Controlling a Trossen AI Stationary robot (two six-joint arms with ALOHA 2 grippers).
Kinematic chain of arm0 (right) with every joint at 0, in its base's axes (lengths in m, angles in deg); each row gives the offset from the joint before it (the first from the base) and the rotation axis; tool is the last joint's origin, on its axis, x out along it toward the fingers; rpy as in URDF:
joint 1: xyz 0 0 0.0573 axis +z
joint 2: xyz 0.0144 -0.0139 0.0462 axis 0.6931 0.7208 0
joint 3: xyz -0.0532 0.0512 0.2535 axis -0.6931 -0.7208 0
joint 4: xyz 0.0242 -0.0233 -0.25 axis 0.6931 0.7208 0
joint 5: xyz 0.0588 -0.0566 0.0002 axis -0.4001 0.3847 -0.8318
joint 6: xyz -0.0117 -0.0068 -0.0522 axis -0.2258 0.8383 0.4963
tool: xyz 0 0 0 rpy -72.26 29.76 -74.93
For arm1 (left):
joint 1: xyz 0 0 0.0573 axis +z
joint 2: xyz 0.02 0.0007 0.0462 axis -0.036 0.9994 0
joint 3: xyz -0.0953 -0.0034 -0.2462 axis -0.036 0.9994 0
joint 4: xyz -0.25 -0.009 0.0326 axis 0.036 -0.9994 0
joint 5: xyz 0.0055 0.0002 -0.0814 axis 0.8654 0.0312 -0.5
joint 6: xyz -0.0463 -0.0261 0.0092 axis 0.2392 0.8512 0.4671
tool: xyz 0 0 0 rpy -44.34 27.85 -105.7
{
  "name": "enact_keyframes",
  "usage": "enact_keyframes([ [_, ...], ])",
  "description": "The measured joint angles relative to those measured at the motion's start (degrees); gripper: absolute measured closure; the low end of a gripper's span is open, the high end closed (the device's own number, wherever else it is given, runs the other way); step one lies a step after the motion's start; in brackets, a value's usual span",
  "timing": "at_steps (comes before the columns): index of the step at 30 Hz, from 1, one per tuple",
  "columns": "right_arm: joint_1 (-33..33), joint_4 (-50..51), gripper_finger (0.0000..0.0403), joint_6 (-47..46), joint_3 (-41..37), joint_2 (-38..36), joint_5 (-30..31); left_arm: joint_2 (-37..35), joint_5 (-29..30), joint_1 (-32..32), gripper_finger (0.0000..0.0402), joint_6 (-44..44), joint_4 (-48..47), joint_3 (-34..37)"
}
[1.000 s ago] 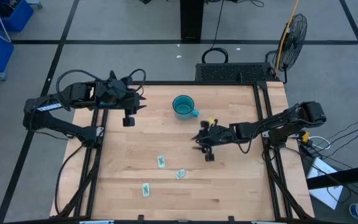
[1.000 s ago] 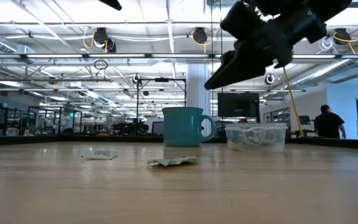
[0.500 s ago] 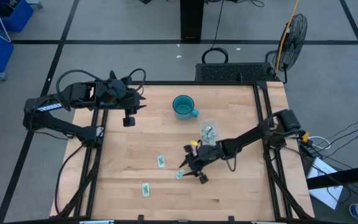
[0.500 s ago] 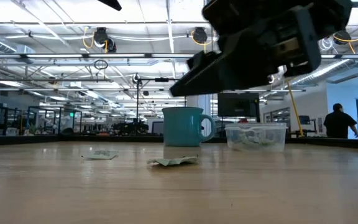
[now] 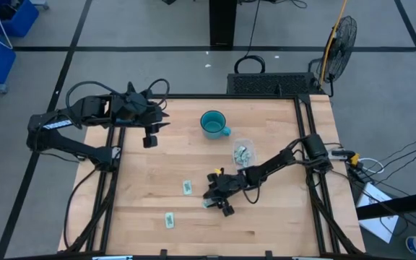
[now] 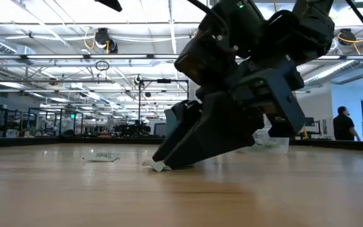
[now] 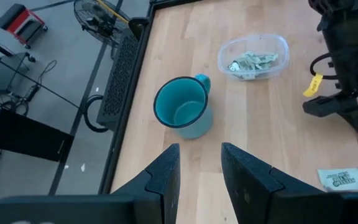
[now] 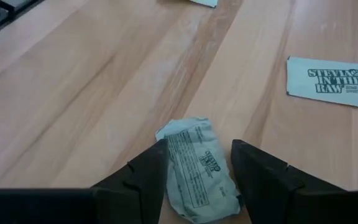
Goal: Pick and place Stevia / Truvia into bins
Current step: Put the stevia packet into the transparent bin
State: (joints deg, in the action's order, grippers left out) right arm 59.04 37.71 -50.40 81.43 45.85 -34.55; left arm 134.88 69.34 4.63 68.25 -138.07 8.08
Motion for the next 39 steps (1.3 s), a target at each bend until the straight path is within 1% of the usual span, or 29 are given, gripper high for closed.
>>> enact_keyframes([
  [3,0.02,0.22,0.023,0.4,0.04,0.97,0.12,0.0,0.02,0.0,0.0277,-0.08,0.02,0.0],
  [6,0.03,1.6,0.0245,1.01,0.0,0.83,0.2,0.0,0.02,0.0,0.0277,-0.06,0.02,0.0],
  [15,-1.19,3.35,0.034,1.61,-0.22,-2.63,0.21,0.0,0.06,0.05,0.0277,-1.5,0.03,0.0],
  [20,-2.13,3.97,0.0384,2.42,-0.32,-4.02,0.38,0.0,0.07,0.05,0.0277,-1.65,0.04,0.0],
  [22,-2.63,4.67,0.0397,3.2,-0.36,-4.81,1.58,0.0,0.07,0.05,0.0277,-1.86,0.02,0.0],
  [25,-3.16,7.19,0.0396,3.51,-0.45,-7.23,6.9,0.0,0.07,0.05,0.0277,-1.97,0.02,0.0],
  [29,-3.48,17.15,0.0387,5.96,-0.44,-14.41,14.81,0.0,0.09,0.05,0.0277,-3.41,0.0,0.0],
  [32,-3.45,28.54,0.0387,6.07,-0.42,-21.56,21.3,0.0,0.09,0.05,0.0277,-4.03,-0.02,0.0],
  [34,-3.45,37.99,0.039,5.15,-0.31,-26.51,26.15,0.0,0.09,0.05,0.0277,-4.15,-0.02,0.0],
  [36,-3.61,48.26,0.0393,0.9,-0.31,-30.92,32.2,0.0,0.09,0.05,0.0277,-4.15,-0.02,0.0],
  [37,-3.93,52.96,0.0394,-2.04,-0.31,-32.81,34.26,0.0,0.09,0.05,0.0277,-4.17,-0.02,0.0],
  [39,-4.97,59.98,0.0395,-7.9,-0.8,-36.39,35.98,0.0,0.09,0.05,0.0277,-4.17,-0.04,0.0],
])
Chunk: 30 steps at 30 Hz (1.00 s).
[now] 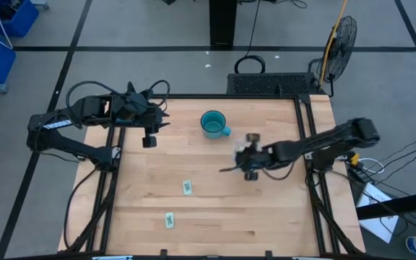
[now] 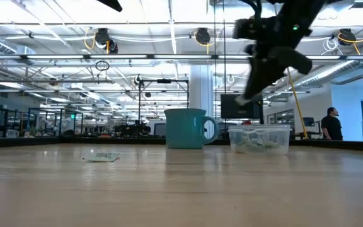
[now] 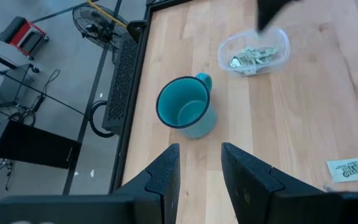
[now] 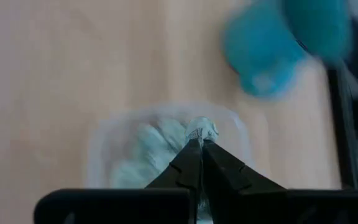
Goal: Pick and place Stevia / Truvia into bins
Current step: Put the stevia packet into the transparent bin
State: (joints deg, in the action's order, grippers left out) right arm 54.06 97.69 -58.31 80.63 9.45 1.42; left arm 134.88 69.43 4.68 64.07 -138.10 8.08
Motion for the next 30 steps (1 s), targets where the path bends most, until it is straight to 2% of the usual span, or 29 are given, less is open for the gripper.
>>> enact_keyframes([
  [2,-1.25,1.28,0.0395,-4.14,-1.98,-3.11,0.63,0.0,0.0,0.0,0.0277,-0.01,0.01,0.0],
  [4,-2.46,-2.16,0.0394,-5.43,-5.54,-5.77,-0.72,0.0,0.0,-0.01,0.0277,-0.28,-0.01,0.0],
  [8,-4.7,-13.56,0.038,-3.59,-14.21,-8.48,-5.41,0.0,0.0,0.0,0.0277,-0.17,-0.01,0.0],
  [12,-6.03,-22.03,0.0355,-0.8,-19.86,-8.66,-5.8,0.02,0.0,-0.02,0.0277,0.24,-0.05,0.0],
  [24,-6.83,-35.26,0.0264,7.59,-21.23,-9.07,-5.76,0.02,-0.39,-0.02,0.0277,2.47,-2.14,0.0],
  [26,-6.83,-37.86,0.0257,8.75,-21.23,-9.07,-5.74,-0.01,-2.57,-0.02,0.0277,2.71,-3.0,0.84],
  [30,-6.83,-44.45,0.0253,9.86,-21.23,-9.09,-5.74,-0.07,-11.46,-0.22,0.0277,3.13,-3.19,6.28],
])
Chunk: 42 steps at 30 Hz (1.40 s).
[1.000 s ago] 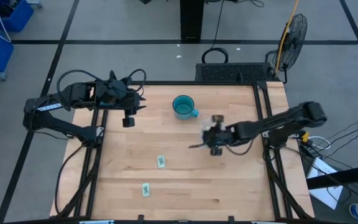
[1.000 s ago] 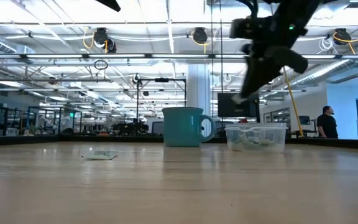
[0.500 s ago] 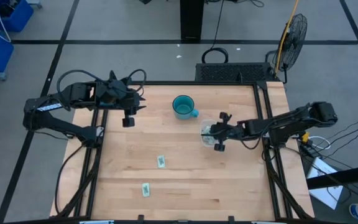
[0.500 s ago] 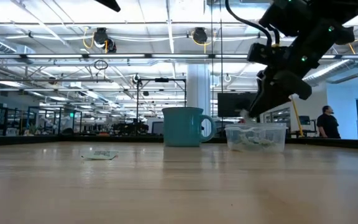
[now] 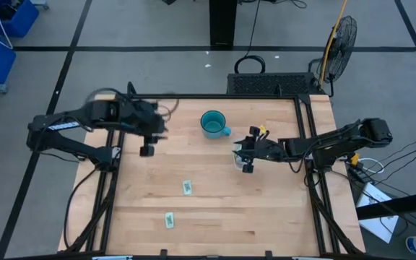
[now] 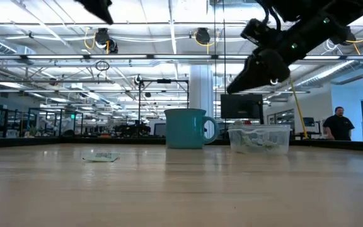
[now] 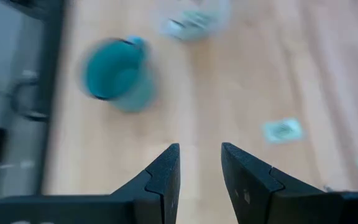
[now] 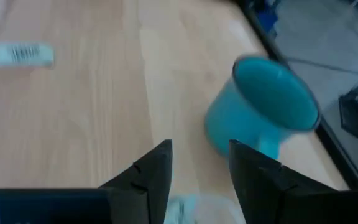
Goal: Pick and place Stevia / Truvia into bins
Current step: Put the stevia packet into the transparent bin
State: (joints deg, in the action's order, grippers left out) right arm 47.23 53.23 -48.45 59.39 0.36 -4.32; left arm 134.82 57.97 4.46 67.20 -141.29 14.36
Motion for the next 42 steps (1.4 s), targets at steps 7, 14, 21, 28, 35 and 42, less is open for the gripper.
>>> enact_keyframes([
  [7,0.0,-8.15,0.0258,3.22,0.0,0.0,0.0,-0.04,-5.61,-3.8,0.0277,1.93,11.61,17.73],
  [14,0.0,-13.63,0.0257,12.86,0.0,0.0,0.04,0.78,-5.76,-8.14,0.0277,11.63,43.65,36.13],
  [21,0.0,-15.91,0.0257,16.69,0.04,0.0,0.07,5.13,-6.47,-10.88,0.0277,22.73,64.29,47.57],
  [28,0.0,-15.47,0.0259,16.69,0.04,0.0,0.07,13.24,-6.64,-16.16,0.0277,20.42,73.71,49.88],
  [35,0.0,-15.91,0.0259,16.61,0.04,0.0,0.09,20.14,-8.14,-18.61,0.0246,18.55,76.86,47.19],
  [42,0.0,-16.03,0.0257,16.06,0.04,0.0,0.07,26.21,-7.25,-18.82,0.0178,9.73,76.91,46.33],
])
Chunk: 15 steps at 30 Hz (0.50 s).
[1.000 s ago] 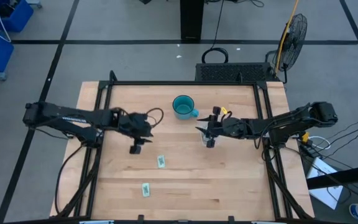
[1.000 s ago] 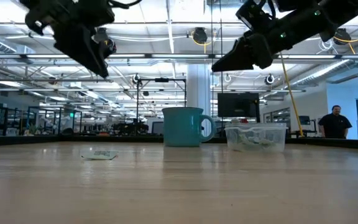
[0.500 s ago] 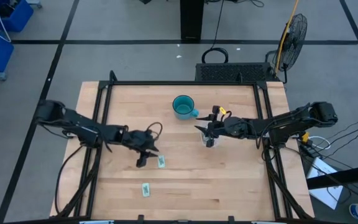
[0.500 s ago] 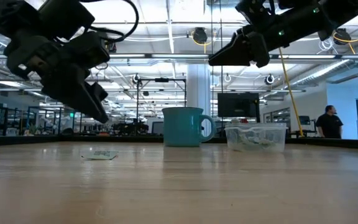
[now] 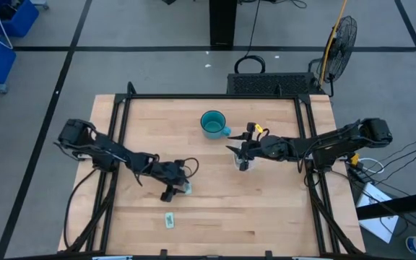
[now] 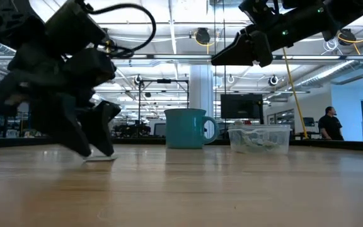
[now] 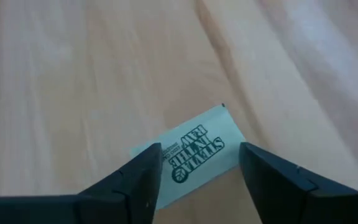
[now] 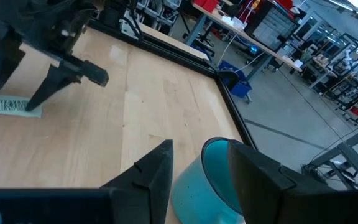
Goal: Pick and place Stevia / Truvia into bins
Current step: Put the stevia packet into the transparent bin
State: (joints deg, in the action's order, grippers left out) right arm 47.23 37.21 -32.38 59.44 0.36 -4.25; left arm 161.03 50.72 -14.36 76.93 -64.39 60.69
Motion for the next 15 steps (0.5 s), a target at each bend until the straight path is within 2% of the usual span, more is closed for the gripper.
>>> enact_keyframes([
  [4,0.0,-0.29,0.0259,-0.04,0.0,0.0,0.01,2.38,2.96,0.06,0.0163,-2.3,2.62,-0.2],
  [8,0.0,-0.3,0.0257,-0.04,0.0,0.0,0.0,3.84,2.57,0.61,0.0171,-1.54,3.88,-0.2],
  [11,0.0,-0.3,0.0257,-0.02,0.0,0.0,0.0,3.94,2.9,0.56,0.0193,-0.82,3.97,-0.17],
  [15,0.0,-0.3,0.0257,-0.02,0.0,0.02,0.0,4.02,3.26,0.55,0.0241,-0.82,4.6,-0.15],
])
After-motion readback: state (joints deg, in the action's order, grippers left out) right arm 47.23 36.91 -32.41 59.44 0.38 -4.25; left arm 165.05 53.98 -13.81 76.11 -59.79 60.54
